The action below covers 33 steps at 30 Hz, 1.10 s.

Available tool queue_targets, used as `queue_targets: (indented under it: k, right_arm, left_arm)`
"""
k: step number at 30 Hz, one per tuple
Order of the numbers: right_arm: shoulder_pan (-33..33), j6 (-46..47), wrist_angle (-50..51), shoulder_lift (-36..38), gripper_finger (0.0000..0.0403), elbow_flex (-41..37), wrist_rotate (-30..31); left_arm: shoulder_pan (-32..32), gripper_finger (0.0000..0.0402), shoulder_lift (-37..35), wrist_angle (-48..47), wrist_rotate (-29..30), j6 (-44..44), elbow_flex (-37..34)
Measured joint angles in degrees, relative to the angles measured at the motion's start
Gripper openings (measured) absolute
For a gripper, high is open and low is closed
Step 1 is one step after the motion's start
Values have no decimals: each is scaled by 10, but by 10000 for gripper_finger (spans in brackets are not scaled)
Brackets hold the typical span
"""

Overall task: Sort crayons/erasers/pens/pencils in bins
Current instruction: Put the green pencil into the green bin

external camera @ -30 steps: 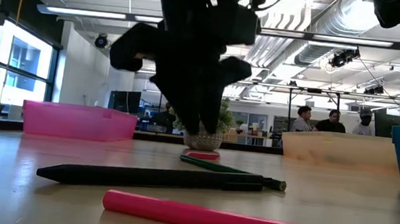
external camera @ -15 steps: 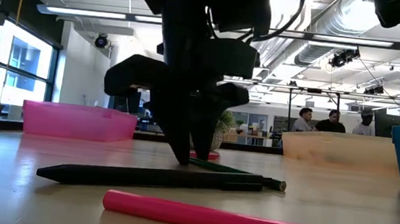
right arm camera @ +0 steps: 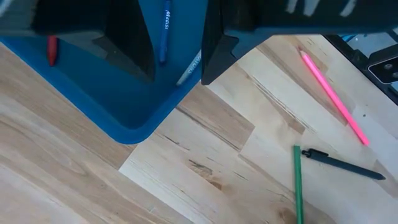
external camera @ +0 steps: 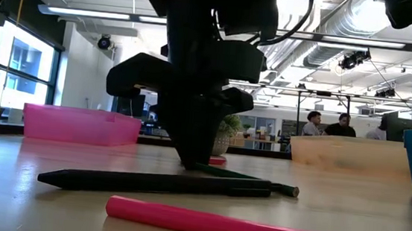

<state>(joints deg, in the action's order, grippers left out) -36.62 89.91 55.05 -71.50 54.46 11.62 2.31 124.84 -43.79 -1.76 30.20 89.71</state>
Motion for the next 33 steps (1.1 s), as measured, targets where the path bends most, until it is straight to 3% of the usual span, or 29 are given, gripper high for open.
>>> queue_targets:
  k: [10,24,33]
  right_arm:
    - [0,0,0,0,121,0,0]
    - [0,-4,0,0,121,0,1]
    - [0,-15,0,0,121,0,1]
  left_arm:
    - [10,11,0,-3,6,-1,0]
    - [17,6,-3,-10,10,-88,-1]
    - [17,5,-17,-32,-27,-129,-5]
